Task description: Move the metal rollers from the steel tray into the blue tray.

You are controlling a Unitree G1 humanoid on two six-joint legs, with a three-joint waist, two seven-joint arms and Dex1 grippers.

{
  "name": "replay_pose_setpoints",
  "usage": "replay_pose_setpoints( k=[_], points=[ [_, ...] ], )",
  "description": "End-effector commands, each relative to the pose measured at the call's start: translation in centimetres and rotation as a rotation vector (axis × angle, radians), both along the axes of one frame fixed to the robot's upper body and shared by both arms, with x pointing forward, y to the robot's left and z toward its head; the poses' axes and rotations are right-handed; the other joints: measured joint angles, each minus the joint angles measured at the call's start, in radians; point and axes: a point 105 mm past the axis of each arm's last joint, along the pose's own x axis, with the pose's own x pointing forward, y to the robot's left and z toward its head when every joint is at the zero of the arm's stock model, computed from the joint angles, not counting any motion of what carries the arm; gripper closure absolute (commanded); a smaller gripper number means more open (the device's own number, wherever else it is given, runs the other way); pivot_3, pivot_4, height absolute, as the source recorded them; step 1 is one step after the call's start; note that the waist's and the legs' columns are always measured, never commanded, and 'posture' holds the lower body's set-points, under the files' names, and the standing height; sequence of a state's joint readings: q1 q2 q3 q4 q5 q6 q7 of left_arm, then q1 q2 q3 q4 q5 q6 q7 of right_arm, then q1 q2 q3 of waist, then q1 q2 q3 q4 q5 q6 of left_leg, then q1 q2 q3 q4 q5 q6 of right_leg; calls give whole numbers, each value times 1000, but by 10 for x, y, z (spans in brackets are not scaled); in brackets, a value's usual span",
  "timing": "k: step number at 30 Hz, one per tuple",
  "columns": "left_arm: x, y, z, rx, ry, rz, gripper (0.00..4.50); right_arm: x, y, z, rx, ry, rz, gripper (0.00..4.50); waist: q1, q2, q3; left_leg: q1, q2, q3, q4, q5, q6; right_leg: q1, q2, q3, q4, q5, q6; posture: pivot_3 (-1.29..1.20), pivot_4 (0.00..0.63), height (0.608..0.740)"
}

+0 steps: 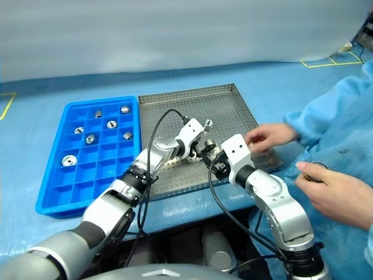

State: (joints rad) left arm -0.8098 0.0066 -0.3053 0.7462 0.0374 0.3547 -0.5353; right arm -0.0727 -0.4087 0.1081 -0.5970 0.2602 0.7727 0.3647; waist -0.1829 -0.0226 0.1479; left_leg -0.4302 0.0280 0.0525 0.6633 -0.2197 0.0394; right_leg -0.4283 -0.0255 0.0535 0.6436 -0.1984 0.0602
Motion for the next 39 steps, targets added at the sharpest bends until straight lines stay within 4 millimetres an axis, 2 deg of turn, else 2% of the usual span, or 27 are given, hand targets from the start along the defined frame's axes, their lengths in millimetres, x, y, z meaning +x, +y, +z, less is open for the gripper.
replay_pose_setpoints(
  k=[1, 5, 13, 22, 27, 34, 39],
  points=[
    [7, -4, 10, -17, -45, 10, 1124, -1, 1, 13, 16, -53, -3, 840, -10, 0, 0, 0, 0, 0, 0, 0, 0, 0, 0, 1, 0, 0, 0, -288, 150, 740],
    [8, -5, 17, -64, -55, 9, 2344, 0, 1, 12, 15, -52, -5, 840, -22, 0, 0, 0, 1, 0, 0, 0, 0, 0, 0, 1, 0, 0, 1, -284, 150, 740],
    [5, -7, 25, -117, -68, -24, 2344, 3, 2, 8, -2, -40, 0, 840, -26, 0, 0, 0, 1, 0, -1, 0, 0, 0, -1, 2, 0, 3, 7, -265, 150, 740],
    [8, 8, 36, -146, -105, 16, 2344, 4, 3, 6, -9, -33, 7, 840, -25, 0, 0, 0, 1, 0, -1, 0, 0, -1, -1, 2, 0, 3, 7, -250, 150, 740],
    [-5, 31, 44, -134, -117, 16, 2344, 3, 5, 4, -12, -26, 19, 840, -26, 0, 0, 1, 2, 0, -2, 0, 0, -1, -1, 2, 0, 3, 7, -240, 150, 740],
    [-46, 79, 55, -119, -101, 9, 2344, 4, 8, 2, -13, -12, 32, 840, -29, 1, 0, 1, 2, -1, -2, 0, 0, -1, -2, 2, 1, 2, 6, -202, 150, 740],
    [-49, 110, 59, -76, -108, 85, 2344, 7, 14, 3, -10, -12, 66, 840, -3, 1, 0, 1, 2, 0, -1, 0, 1, 0, -2, 2, 1, 0, 2, -156, 150, 740]
  ],
)
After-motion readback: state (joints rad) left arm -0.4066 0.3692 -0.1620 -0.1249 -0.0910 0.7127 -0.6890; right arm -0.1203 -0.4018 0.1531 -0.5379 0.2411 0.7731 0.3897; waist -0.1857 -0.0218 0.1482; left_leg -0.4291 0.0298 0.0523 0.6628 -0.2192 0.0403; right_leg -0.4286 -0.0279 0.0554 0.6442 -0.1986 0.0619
